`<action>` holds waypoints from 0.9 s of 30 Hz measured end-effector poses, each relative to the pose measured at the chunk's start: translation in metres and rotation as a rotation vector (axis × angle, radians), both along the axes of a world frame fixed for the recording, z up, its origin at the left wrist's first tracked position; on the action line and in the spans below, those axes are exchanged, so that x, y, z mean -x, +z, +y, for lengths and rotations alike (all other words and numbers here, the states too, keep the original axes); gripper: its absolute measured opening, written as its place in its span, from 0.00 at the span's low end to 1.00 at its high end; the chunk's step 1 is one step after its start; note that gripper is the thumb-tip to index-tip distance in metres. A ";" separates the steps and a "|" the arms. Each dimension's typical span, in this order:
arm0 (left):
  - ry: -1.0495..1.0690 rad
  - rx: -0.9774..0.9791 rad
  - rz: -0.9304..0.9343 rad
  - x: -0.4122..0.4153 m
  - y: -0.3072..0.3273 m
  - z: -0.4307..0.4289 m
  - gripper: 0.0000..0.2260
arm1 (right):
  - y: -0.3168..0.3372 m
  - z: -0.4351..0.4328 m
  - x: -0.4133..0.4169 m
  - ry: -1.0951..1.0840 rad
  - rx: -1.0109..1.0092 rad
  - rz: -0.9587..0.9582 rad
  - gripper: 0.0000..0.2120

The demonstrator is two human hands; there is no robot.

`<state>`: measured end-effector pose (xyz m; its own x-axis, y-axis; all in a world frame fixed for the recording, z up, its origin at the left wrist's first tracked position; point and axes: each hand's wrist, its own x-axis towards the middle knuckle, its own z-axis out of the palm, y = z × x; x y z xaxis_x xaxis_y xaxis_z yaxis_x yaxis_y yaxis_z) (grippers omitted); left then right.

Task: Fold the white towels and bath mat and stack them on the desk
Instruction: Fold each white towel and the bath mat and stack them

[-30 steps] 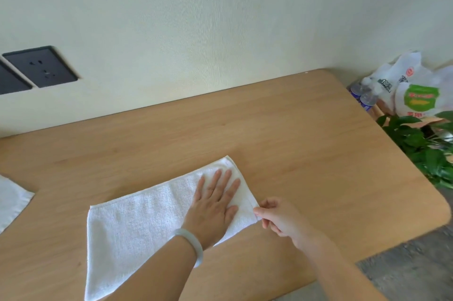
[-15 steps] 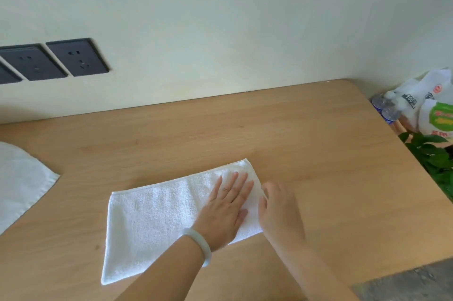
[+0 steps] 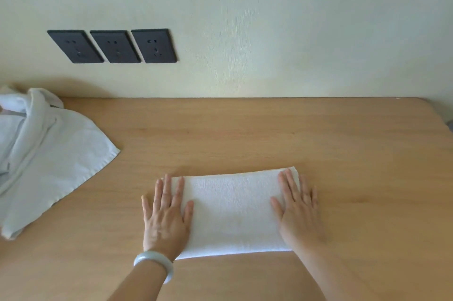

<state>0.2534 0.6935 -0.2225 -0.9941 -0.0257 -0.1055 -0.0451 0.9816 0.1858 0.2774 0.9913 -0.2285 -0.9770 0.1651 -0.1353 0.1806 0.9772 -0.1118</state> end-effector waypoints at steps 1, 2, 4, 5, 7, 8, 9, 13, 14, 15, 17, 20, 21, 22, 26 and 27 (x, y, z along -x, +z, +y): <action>0.004 -0.024 -0.009 -0.001 0.000 -0.001 0.29 | 0.001 -0.002 0.000 -0.002 0.009 -0.023 0.31; -0.006 -0.047 -0.019 0.000 0.001 -0.001 0.30 | 0.002 -0.001 0.000 0.006 0.018 -0.037 0.33; -0.035 -0.082 -0.067 0.004 0.006 -0.002 0.30 | 0.007 0.006 0.005 0.036 0.092 -0.067 0.37; -0.034 -0.109 -0.105 0.006 0.011 -0.005 0.29 | 0.013 0.009 0.007 0.046 0.143 -0.089 0.37; 0.069 -0.207 -0.164 0.005 0.027 -0.011 0.31 | 0.027 0.013 0.008 0.005 0.270 -0.059 0.32; 0.166 -0.270 -0.172 0.003 0.035 -0.015 0.32 | 0.035 0.013 0.006 -0.069 0.328 0.016 0.31; 0.263 -0.322 -0.168 0.001 0.042 -0.018 0.32 | 0.041 0.014 0.004 -0.164 0.350 0.086 0.30; 0.470 -0.435 -0.290 -0.003 0.056 -0.024 0.28 | 0.063 0.014 0.004 -0.475 0.352 -0.118 0.22; 0.520 -0.504 -0.349 0.000 0.059 -0.025 0.26 | 0.064 0.014 0.006 -0.516 0.407 -0.196 0.21; 0.567 -0.570 -0.400 0.003 0.062 -0.025 0.24 | 0.065 0.016 0.009 -0.557 0.492 -0.239 0.21; 0.633 -0.689 -0.481 0.008 0.069 -0.026 0.25 | 0.066 0.023 0.014 -0.640 0.742 -0.270 0.19; 0.635 -0.807 -0.520 0.011 0.067 -0.032 0.24 | 0.080 0.033 0.013 -0.670 1.018 -0.365 0.14; 0.645 -0.863 -0.512 0.009 0.067 -0.033 0.21 | 0.085 0.032 0.011 -0.631 1.037 -0.397 0.13; 0.665 -0.931 -0.506 0.006 0.070 -0.034 0.18 | 0.087 0.030 0.009 -0.588 1.041 -0.402 0.11; 0.611 -1.081 -0.440 -0.007 0.083 -0.039 0.09 | 0.087 0.019 0.011 -0.396 0.959 -0.225 0.07; 0.587 -1.074 -0.392 -0.007 0.088 -0.041 0.08 | 0.088 0.016 0.014 -0.341 0.914 -0.157 0.08</action>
